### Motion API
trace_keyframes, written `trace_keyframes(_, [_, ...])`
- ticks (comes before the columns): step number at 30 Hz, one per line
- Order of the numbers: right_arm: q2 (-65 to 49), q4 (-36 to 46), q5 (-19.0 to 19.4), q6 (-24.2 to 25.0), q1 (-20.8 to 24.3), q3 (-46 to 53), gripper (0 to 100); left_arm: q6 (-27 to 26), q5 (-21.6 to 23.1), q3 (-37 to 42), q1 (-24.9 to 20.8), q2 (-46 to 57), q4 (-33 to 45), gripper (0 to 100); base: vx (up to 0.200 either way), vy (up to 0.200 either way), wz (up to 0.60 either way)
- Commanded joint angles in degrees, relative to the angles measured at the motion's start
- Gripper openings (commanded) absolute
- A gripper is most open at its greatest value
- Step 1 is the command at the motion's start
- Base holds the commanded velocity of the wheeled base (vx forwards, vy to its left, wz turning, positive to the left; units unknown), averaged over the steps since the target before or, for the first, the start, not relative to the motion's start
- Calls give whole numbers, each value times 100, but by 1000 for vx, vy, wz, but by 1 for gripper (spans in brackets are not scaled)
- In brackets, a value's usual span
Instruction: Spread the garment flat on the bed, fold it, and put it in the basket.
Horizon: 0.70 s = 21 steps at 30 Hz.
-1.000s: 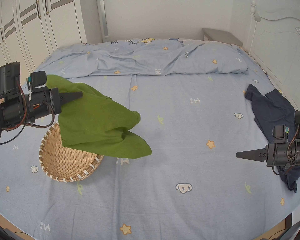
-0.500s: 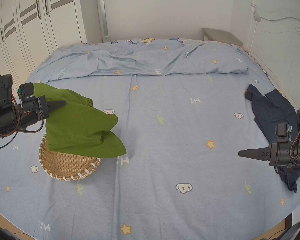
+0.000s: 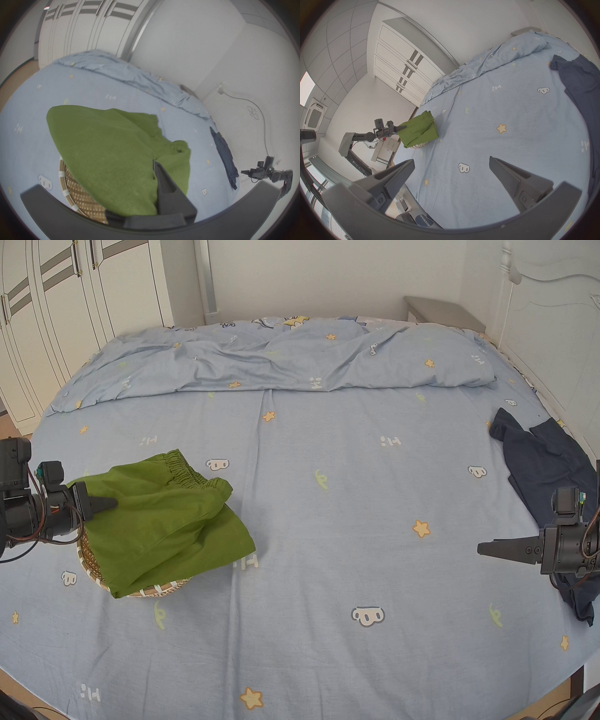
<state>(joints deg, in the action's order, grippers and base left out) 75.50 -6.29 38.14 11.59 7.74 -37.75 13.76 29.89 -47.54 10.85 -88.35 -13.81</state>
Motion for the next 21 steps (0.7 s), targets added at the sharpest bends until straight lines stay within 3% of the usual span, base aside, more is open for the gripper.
trace_keyframes(1, [-17,-4,-18,1,131,58,100,12,-45,-53,356,-860,283,0,0,0,0])
trace_keyframes(10, [-17,-4,-35,1,184,66,100,21,-45,-484,418,-2248,309,0,0,0,0])
trace_keyframes(17, [-17,-4,-35,1,184,66,100,21,-335,-616,374,-2468,327,0,0,0,0])
trace_keyframes(18, [-17,-4,-35,1,184,66,100,21,-423,-607,365,-2433,327,100,0,0,0])
trace_keyframes(21, [-17,-4,-35,1,184,66,100,21,-528,-581,348,-2380,335,100,0,0,0])
